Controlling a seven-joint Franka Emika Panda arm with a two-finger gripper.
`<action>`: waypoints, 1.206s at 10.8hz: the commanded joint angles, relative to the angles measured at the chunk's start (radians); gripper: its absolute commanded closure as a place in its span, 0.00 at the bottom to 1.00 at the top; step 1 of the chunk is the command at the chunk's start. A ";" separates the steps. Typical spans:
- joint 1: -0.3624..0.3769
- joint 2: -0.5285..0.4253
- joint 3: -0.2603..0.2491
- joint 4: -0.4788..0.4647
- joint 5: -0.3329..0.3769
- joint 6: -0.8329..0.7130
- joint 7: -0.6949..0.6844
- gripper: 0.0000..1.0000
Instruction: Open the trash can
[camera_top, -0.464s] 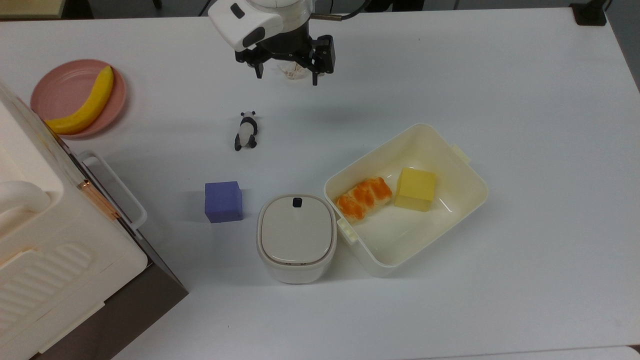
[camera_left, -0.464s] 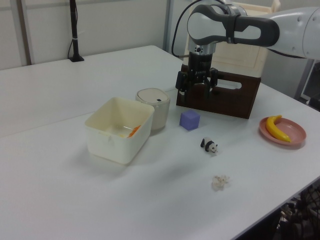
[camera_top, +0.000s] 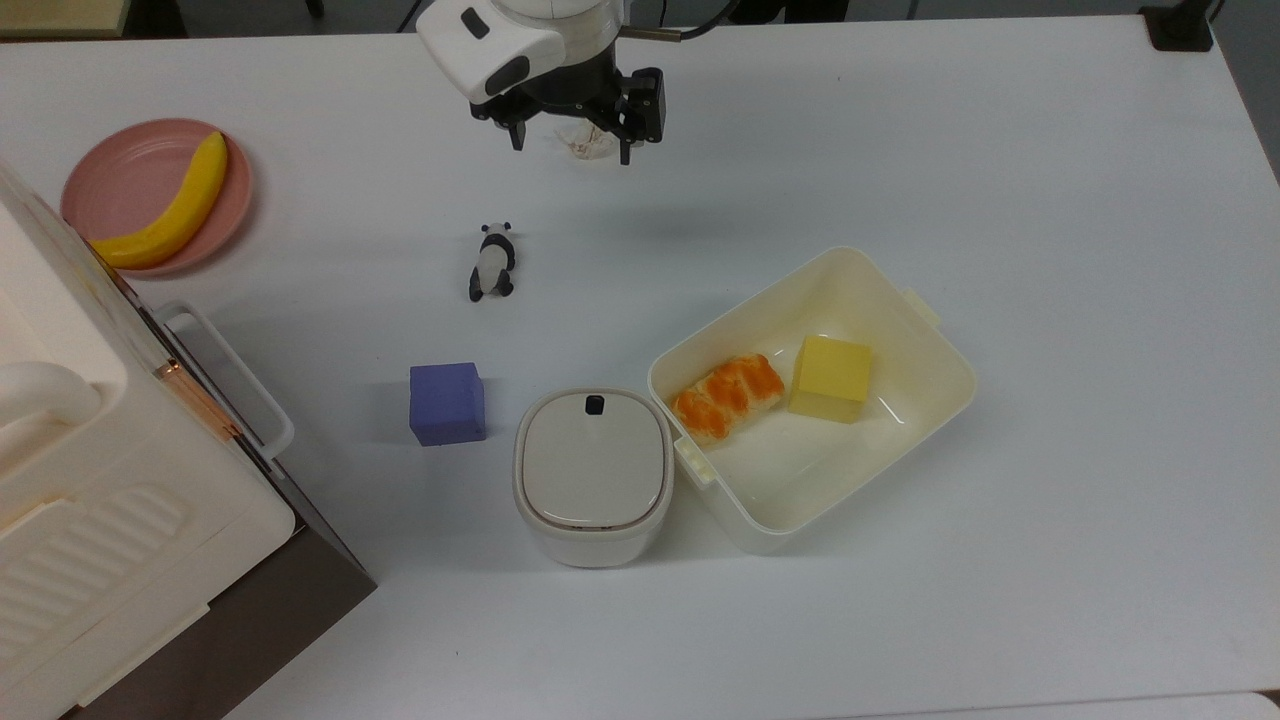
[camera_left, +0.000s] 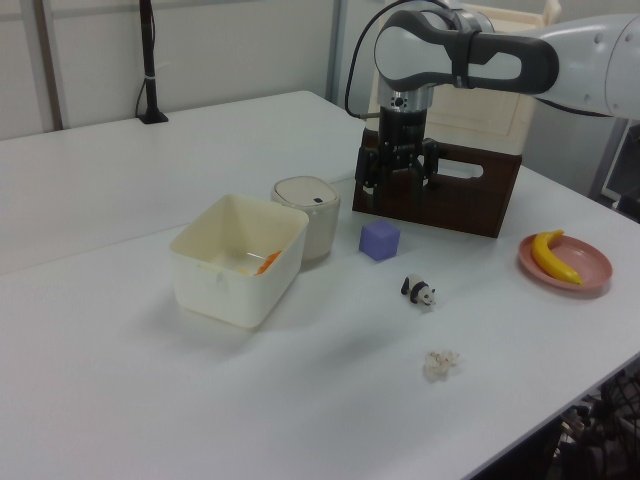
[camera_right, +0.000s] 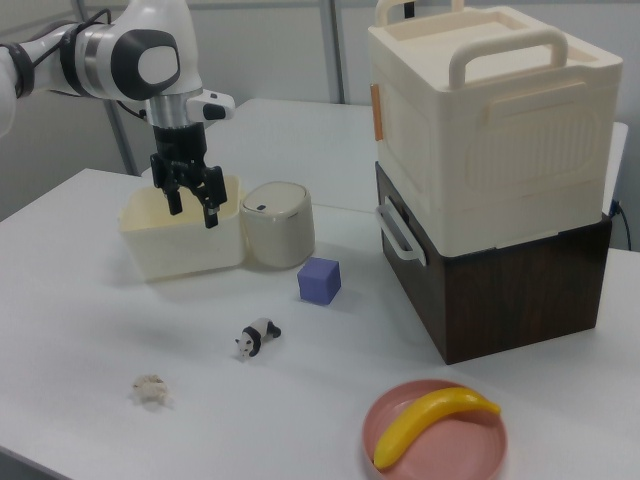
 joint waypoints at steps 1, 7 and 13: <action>0.003 -0.027 -0.002 -0.024 -0.014 -0.018 -0.004 0.11; -0.003 -0.014 -0.002 -0.019 -0.003 -0.002 -0.085 0.89; -0.031 0.097 -0.002 0.027 0.044 0.306 -0.081 1.00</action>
